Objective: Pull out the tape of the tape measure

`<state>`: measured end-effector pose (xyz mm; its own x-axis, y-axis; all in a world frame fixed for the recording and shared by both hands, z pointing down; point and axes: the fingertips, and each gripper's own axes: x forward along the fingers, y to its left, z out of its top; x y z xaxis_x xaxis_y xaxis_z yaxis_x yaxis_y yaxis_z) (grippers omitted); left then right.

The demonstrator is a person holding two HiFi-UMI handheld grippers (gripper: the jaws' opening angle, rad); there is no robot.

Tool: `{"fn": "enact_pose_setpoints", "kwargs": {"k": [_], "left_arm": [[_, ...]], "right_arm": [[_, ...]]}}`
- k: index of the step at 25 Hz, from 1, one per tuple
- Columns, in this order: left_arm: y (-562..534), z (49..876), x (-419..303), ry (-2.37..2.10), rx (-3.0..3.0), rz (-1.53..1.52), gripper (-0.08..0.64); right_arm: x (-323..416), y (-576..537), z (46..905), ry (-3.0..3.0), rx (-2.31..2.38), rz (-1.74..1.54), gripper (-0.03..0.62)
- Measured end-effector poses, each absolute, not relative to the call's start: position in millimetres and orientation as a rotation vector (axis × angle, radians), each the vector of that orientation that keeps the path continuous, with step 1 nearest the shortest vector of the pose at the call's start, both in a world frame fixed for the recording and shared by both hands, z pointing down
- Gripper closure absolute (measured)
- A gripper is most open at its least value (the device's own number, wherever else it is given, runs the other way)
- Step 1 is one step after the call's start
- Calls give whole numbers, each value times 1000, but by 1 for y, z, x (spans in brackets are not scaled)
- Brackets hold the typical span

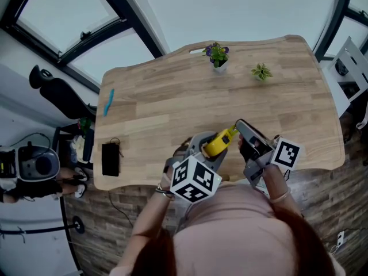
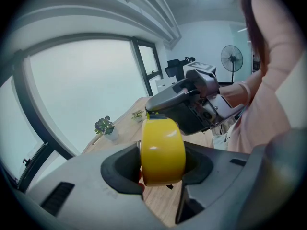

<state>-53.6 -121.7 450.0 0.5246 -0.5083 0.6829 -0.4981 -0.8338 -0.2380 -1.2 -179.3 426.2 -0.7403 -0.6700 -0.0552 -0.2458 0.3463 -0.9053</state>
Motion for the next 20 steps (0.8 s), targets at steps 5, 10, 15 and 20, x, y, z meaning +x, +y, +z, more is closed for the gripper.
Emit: {"fn": "enact_pose_setpoints", "kwargs": {"k": [5,10,15,20], "left_arm": [[-122,451,-56,906,-2725,-1236,390],[-106,454,-42,782,-2705,-1240,391],[-104,460,-39,778,-2735,-1236,391],[-107,461,-41,808,-2734,-1223,391]], "right_arm": [[-8,-178,429,2206,-788,-1383,532],[-15,-183,432,2269,-846,-1354,594],[-14,-181,437,2290,-837,-1367,592],[-12,-182,436,2301,-843,-1345,592]]}}
